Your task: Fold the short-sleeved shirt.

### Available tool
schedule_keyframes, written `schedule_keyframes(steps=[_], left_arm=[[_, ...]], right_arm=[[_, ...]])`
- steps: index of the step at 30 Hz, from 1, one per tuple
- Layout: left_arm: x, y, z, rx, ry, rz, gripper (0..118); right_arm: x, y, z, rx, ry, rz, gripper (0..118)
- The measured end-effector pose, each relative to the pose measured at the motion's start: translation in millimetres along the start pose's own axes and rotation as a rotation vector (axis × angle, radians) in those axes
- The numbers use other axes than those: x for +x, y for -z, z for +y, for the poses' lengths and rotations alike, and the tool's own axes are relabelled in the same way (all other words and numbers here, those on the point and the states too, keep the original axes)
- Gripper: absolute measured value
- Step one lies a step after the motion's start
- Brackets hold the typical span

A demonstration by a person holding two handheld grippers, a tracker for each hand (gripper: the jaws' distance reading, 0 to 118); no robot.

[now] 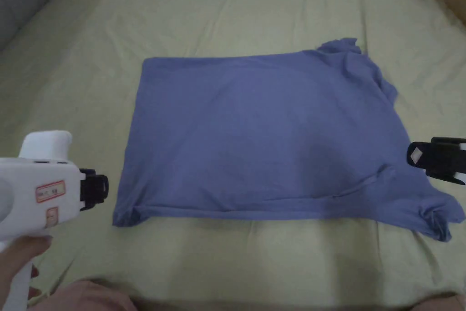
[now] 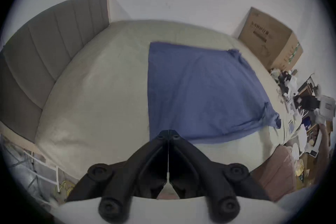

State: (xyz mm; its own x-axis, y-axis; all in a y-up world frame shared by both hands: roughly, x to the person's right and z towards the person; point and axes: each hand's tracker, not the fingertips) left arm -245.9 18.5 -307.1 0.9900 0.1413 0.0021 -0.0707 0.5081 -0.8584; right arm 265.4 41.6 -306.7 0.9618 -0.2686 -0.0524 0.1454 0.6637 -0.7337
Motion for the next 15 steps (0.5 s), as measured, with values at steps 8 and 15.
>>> schedule_keyframes(steps=[8,15], left_arm=[[-35.5,83.5,5.6,-0.177,-0.16,-0.053,61],[-26.8,126.5,6.2,-0.317,-0.218,0.056,108]], right_arm=[[7.9,25.1,-14.8,-0.121,-0.021,-0.029,1],[21.8,36.1,-19.6,-0.159,0.02,-0.043,1]])
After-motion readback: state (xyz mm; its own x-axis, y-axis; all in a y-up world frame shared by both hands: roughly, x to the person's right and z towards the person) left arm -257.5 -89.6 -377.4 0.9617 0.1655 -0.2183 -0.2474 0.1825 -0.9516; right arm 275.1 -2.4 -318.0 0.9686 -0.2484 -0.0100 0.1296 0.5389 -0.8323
